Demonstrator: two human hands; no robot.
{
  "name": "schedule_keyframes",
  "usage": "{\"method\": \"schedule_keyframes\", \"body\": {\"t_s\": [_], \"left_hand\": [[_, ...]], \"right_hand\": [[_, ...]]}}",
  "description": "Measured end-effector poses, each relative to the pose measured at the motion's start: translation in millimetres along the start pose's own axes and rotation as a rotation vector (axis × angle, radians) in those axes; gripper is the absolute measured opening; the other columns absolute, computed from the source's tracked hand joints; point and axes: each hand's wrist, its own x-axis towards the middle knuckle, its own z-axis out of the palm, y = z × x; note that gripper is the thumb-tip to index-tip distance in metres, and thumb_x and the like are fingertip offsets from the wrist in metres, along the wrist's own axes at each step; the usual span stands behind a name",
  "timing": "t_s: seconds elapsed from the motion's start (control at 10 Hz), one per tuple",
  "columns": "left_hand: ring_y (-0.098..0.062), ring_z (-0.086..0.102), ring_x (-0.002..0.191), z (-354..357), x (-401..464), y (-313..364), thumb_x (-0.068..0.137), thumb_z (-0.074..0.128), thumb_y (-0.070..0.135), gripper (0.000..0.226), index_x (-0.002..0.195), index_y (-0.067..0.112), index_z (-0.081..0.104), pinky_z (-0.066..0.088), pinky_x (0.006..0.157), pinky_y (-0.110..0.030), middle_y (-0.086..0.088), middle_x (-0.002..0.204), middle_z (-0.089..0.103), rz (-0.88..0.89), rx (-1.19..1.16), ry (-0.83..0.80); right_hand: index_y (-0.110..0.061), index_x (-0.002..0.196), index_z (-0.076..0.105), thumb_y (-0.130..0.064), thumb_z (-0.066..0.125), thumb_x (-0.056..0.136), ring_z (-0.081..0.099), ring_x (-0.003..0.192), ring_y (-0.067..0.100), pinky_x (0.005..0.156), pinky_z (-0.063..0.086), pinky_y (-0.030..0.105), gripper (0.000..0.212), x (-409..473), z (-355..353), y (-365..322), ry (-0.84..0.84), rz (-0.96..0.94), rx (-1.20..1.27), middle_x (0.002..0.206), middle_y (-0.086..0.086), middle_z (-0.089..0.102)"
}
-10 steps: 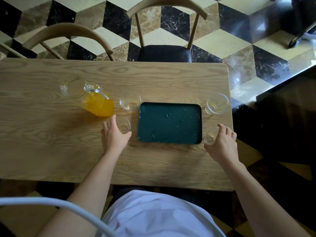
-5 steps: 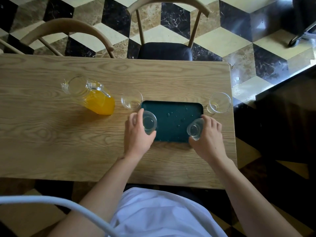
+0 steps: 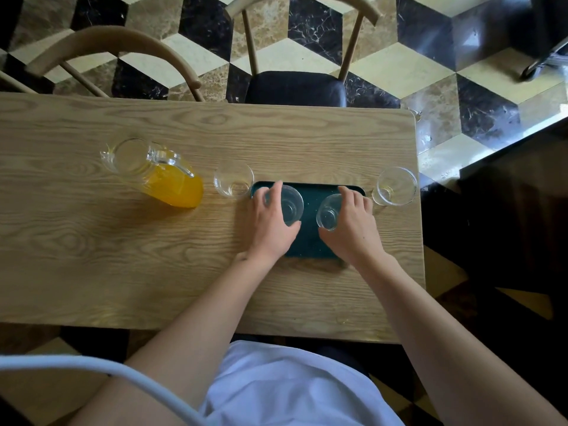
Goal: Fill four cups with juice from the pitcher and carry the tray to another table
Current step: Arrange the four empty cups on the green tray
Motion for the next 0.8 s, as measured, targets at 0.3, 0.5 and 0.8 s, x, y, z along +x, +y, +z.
{"method": "schedule_keyframes", "body": {"t_s": [0.3, 0.5, 0.8], "left_hand": [[-0.036, 0.042, 0.136, 5, 41, 1, 0.074, 0.086, 0.023, 0.100, 0.154, 0.010, 0.027, 0.035, 0.111, -0.041, -0.018, 0.146, 0.044, 0.014, 0.040, 0.018], [-0.036, 0.042, 0.133, 2, 51, 3, 0.075, 0.086, 0.021, 0.104, 0.157, 0.014, 0.022, 0.039, 0.106, -0.040, -0.017, 0.146, 0.041, 0.022, 0.020, -0.007], [-0.035, 0.042, 0.135, -2, 56, 4, 0.078, 0.084, 0.023, 0.101, 0.157, 0.013, 0.022, 0.038, 0.107, -0.039, -0.016, 0.149, 0.041, 0.042, 0.047, -0.047]], "right_hand": [[-0.013, 0.153, 0.024, -0.026, 0.072, 0.076, 0.030, 0.137, 0.031, 0.105, 0.041, 0.047, 0.092, 49, -6, -7, -0.041, -0.014, -0.038, 0.150, 0.005, 0.039], [-0.014, 0.153, 0.025, -0.026, 0.072, 0.075, 0.031, 0.137, 0.030, 0.104, 0.042, 0.046, 0.092, 65, -4, -9, -0.059, -0.033, -0.035, 0.151, 0.004, 0.038], [-0.013, 0.153, 0.025, -0.028, 0.073, 0.075, 0.031, 0.137, 0.032, 0.105, 0.040, 0.046, 0.093, 74, -4, -11, -0.076, -0.038, -0.045, 0.151, 0.005, 0.038]]}}
